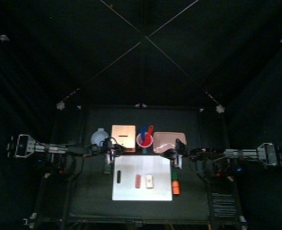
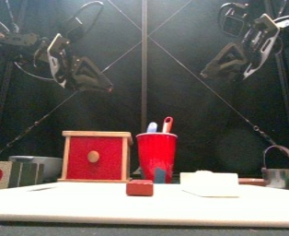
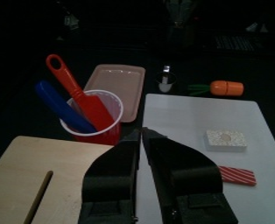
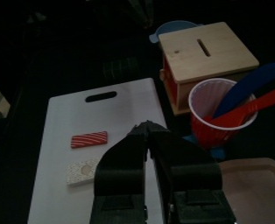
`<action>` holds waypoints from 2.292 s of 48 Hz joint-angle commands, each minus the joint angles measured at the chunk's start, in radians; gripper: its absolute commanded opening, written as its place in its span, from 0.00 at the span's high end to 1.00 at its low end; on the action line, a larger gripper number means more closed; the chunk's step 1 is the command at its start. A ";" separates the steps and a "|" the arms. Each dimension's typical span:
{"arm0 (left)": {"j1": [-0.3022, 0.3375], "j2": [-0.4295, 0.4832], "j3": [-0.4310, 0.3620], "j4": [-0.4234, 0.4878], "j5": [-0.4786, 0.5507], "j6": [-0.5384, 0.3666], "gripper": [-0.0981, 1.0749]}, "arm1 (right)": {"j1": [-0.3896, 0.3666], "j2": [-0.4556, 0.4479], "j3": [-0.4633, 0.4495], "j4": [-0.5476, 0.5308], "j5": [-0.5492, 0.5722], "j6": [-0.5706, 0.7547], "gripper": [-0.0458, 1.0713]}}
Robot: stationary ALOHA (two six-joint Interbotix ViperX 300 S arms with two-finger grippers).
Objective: Put salmon onto rice
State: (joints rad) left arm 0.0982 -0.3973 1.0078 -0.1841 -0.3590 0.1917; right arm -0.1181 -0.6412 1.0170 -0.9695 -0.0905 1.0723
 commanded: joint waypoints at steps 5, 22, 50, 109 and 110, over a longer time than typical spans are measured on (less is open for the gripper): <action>-0.006 0.005 -0.023 0.002 -0.008 -0.002 0.45 | 0.009 -0.006 -0.026 0.012 -0.006 0.002 0.64; -0.071 0.123 -0.190 -0.095 0.253 -0.002 0.44 | 0.018 -0.008 0.002 0.014 -0.002 0.003 0.64; -0.072 0.333 -0.439 -0.437 0.554 -0.009 0.44 | 0.014 -0.011 0.055 0.003 -0.002 -0.002 0.64; -0.255 0.623 -0.818 0.390 1.193 -1.456 0.28 | 0.008 -0.014 0.109 -0.011 -0.002 0.000 0.64; -0.258 0.623 -0.816 0.393 1.195 -1.476 0.27 | 0.009 -0.014 0.109 -0.011 -0.002 0.000 0.64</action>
State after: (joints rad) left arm -0.1549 0.2393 0.1994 0.1764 0.8391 -1.2349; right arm -0.1074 -0.6504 1.1351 -0.9802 -0.0874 1.0723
